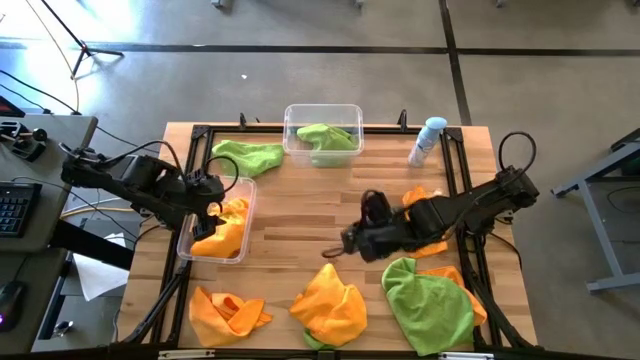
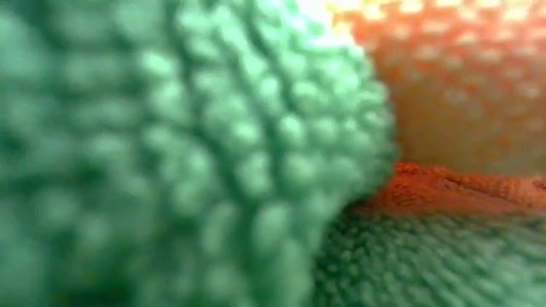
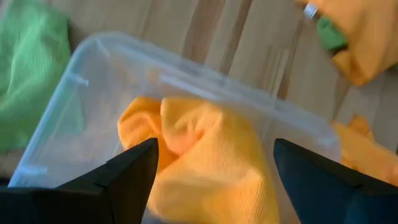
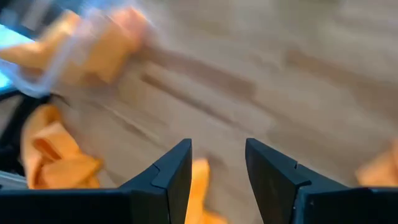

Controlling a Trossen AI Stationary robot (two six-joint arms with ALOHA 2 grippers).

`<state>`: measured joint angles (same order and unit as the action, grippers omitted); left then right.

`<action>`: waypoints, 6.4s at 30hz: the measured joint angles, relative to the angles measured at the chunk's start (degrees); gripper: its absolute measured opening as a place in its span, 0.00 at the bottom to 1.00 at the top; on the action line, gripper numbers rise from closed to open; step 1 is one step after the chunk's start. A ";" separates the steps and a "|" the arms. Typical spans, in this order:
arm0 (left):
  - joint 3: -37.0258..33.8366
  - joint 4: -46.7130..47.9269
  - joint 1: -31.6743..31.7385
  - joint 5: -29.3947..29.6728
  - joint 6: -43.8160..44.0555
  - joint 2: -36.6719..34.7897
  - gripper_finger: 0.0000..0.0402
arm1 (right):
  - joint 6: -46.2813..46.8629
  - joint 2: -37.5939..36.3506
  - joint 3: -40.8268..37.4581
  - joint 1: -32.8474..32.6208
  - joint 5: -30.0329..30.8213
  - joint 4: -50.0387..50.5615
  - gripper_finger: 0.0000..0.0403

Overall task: Sort microfiber towel by color & place in baskets
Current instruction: Put the green microfiber towel into the top transparent bin, then put the orange microfiber towel into the bottom transparent bin

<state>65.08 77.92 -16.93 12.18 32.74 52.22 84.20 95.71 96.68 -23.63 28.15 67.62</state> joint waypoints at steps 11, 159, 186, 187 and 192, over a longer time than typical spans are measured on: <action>-6.37 -22.81 -8.91 5.87 -6.86 -5.28 0.76 | 28.97 7.04 0.00 -9.72 -16.36 12.56 0.36; -20.87 -35.37 -3.28 30.47 6.18 -19.30 0.76 | -54.70 22.21 6.80 52.78 -22.83 -28.45 0.27; -20.87 -34.92 -3.28 23.95 3.62 -16.11 0.76 | -57.37 6.37 3.71 43.65 -16.96 -12.84 0.13; -20.87 -34.92 -3.28 22.71 3.64 -15.76 0.76 | -56.14 5.33 1.94 42.20 -16.42 -13.36 0.07; -20.87 -34.92 -3.30 14.38 5.49 -12.66 0.76 | -45.51 -2.69 -9.88 34.15 -12.71 -17.03 0.05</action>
<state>44.21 43.00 -20.23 26.56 38.23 39.56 38.69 93.03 86.80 10.52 15.45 50.59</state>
